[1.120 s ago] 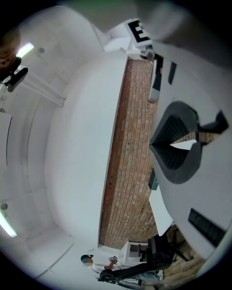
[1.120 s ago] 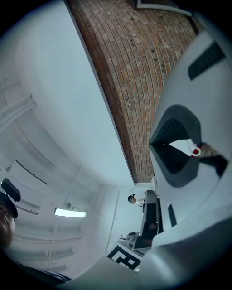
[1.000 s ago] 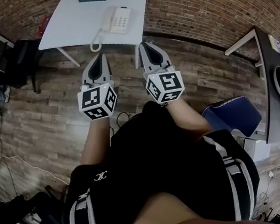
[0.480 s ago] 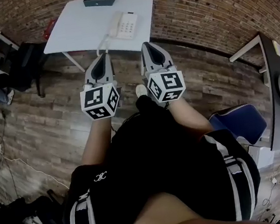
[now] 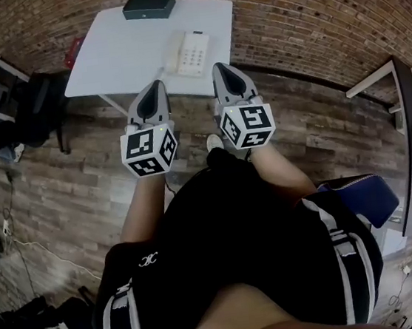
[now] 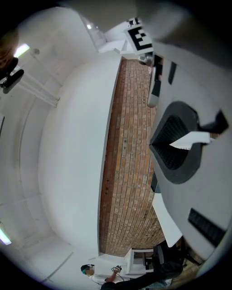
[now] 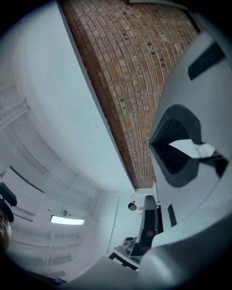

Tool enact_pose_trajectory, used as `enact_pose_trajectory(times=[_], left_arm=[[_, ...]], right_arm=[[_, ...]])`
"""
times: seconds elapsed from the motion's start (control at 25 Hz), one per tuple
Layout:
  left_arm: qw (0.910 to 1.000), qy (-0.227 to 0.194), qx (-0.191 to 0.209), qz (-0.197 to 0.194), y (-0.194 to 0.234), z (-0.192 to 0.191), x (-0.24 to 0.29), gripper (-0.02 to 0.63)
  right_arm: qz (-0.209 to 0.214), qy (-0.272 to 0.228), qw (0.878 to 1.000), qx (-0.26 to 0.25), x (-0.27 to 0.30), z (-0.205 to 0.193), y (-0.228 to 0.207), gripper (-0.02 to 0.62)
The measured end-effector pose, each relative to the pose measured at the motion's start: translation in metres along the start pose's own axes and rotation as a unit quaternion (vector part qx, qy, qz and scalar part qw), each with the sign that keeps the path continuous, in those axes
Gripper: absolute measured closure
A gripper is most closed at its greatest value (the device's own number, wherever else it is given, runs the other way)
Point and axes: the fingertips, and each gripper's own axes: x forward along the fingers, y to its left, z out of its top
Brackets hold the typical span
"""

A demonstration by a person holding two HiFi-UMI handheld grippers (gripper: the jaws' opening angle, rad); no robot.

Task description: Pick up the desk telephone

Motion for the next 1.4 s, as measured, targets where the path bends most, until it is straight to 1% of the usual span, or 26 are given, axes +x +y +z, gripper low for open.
enact_pose_trajectory(times=[0.12,0.32,0.6,0.68,0.8,0.88,1.12,1.24,1.4], left_arm=[[0.9999,0.012,-0.008,0.003,0.011,-0.001,0.031,0.607],[0.9989,0.037,-0.027,0.009,0.029,-0.012,0.077,0.607],[0.9957,0.083,-0.036,0.022,0.049,-0.033,0.142,0.607],[0.9947,0.095,-0.030,0.026,0.053,-0.037,0.162,0.607],[0.9929,0.114,-0.011,0.030,0.059,-0.040,0.187,0.607],[0.9917,0.123,-0.006,0.036,0.066,-0.041,0.198,0.607],[0.9881,0.146,-0.012,0.048,0.083,-0.050,0.222,0.607],[0.9864,0.158,-0.014,0.042,0.092,-0.058,0.234,0.607],[0.9834,0.179,-0.011,0.029,0.106,-0.067,0.252,0.606]], right_arm=[[0.006,0.007,1.000,0.006,0.026,-0.002,-0.013,0.597],[0.002,0.031,0.999,0.019,0.068,-0.013,-0.044,0.597],[0.000,0.066,0.997,0.030,0.122,-0.032,-0.093,0.597],[0.005,0.073,0.997,0.035,0.139,-0.039,-0.107,0.597],[0.007,0.083,0.996,0.043,0.161,-0.049,-0.123,0.597],[0.009,0.092,0.995,0.048,0.174,-0.055,-0.131,0.597],[0.016,0.121,0.991,0.054,0.201,-0.074,-0.139,0.597],[0.013,0.133,0.989,0.056,0.212,-0.086,-0.142,0.597],[-0.006,0.147,0.987,0.059,0.226,-0.097,-0.148,0.597]])
